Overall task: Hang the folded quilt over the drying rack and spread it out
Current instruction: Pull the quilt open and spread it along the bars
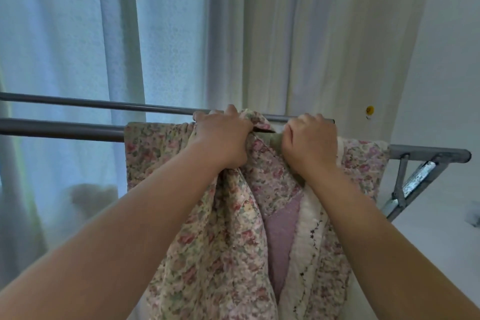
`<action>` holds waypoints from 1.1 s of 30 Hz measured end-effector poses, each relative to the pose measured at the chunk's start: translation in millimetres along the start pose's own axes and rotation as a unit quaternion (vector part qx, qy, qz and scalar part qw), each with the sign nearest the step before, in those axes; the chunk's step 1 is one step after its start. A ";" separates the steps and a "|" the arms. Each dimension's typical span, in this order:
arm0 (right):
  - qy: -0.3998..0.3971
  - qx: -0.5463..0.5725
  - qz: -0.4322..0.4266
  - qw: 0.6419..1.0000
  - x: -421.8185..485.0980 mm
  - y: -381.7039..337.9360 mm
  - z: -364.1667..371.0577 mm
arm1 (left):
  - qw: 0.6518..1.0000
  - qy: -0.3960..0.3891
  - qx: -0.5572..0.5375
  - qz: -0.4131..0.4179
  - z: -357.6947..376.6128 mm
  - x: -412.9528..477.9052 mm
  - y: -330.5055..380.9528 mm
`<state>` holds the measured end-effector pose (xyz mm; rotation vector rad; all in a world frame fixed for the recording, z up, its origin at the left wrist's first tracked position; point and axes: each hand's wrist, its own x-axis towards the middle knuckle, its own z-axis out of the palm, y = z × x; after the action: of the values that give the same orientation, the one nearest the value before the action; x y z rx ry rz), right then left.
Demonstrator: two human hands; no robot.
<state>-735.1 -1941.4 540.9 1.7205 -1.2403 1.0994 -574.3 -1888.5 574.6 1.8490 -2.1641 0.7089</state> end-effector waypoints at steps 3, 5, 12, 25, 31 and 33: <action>-0.032 0.042 -0.003 0.999 5.4 -36.2 2.0 | 1.000 -0.010 -0.011 -0.002 -3.1 2.3 0.8; -0.044 0.058 0.014 0.997 3.4 -45.2 6.8 | 1.000 -0.015 -0.016 -0.001 -3.1 2.7 -2.2; 0.053 0.027 -0.023 0.998 -0.8 -36.0 15.2 | 0.998 -0.001 -0.040 0.043 -9.0 1.1 -21.6; 0.094 0.003 -0.013 0.995 -1.4 -40.1 22.0 | 0.995 0.092 -0.027 0.023 -13.3 -15.6 -102.5; 0.088 -0.011 0.000 0.996 -2.3 -40.6 23.2 | 0.997 0.051 -0.050 -0.012 -19.5 -22.7 -129.1; 0.072 0.003 0.018 0.997 -2.8 -45.3 20.4 | 0.998 0.023 -0.052 0.012 -18.2 -23.9 -124.1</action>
<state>-687.6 -1947.0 527.4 1.5989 -1.1841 1.2268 -452.1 -1871.1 607.1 1.7413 -2.1556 0.6251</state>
